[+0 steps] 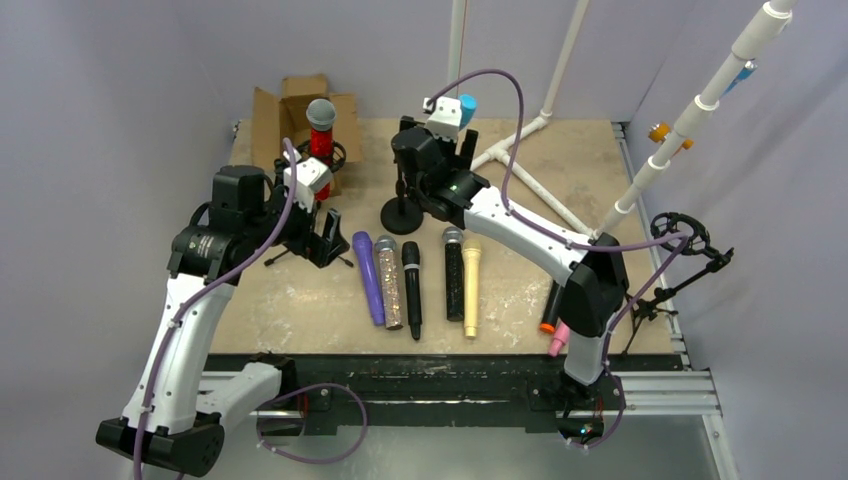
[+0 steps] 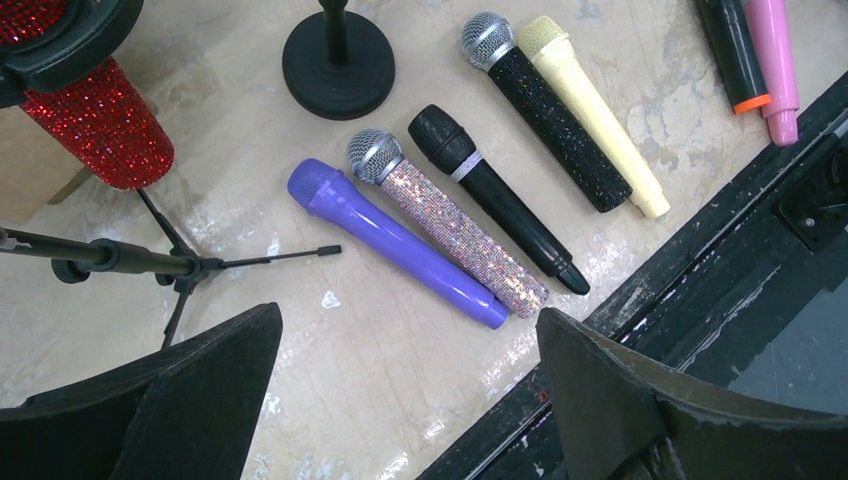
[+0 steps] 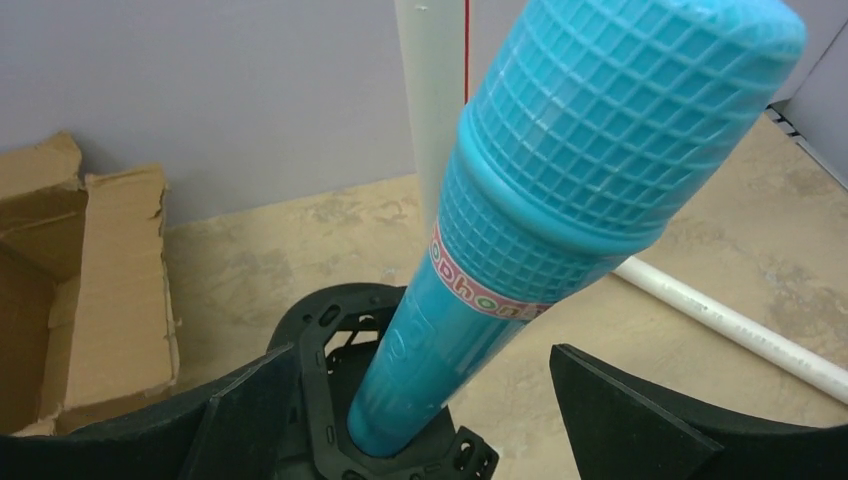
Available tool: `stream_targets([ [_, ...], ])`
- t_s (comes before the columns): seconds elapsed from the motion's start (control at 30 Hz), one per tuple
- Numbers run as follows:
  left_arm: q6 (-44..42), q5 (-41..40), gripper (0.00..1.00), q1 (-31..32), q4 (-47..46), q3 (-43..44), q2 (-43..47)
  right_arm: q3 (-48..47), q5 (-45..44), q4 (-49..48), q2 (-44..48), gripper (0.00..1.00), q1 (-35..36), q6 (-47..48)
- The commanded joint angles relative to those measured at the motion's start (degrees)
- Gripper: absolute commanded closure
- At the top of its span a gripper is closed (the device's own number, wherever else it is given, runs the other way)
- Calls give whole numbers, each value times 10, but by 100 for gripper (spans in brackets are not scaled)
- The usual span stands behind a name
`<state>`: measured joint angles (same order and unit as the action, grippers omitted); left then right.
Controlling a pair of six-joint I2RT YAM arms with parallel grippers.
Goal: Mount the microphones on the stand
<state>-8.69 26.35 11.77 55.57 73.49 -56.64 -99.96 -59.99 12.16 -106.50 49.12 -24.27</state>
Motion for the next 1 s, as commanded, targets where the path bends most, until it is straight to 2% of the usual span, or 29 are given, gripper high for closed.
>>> stream_targets([
  [0.0, -10, -7, 0, 4, 2, 17, 11, -13, 21, 76, 63, 1, 4, -33],
  [0.23, -12, -8, 0, 4, 9, 32, 8, 9, 46, 178, 142, 1, 4, -63],
  [0.4, -14, -7, 0, 4, 18, 49, 3, 21, 54, 292, 208, 1, 4, -108],
  [0.53, -22, -3, 0, 4, 27, 61, -2, 6, 32, 427, 257, 1, 3, -153],
  [0.63, -23, 3, 0, 4, 33, 67, -4, -15, -7, 580, 276, 1, 3, -211],
  [0.7, -24, 7, 0, 4, 34, 68, -2, -17, -41, 648, 287, 1, 0, -245],
  [0.97, -32, 18, 0, 4, 31, 76, -17, 76, -47, 661, 392, 1, -119, -193],
])
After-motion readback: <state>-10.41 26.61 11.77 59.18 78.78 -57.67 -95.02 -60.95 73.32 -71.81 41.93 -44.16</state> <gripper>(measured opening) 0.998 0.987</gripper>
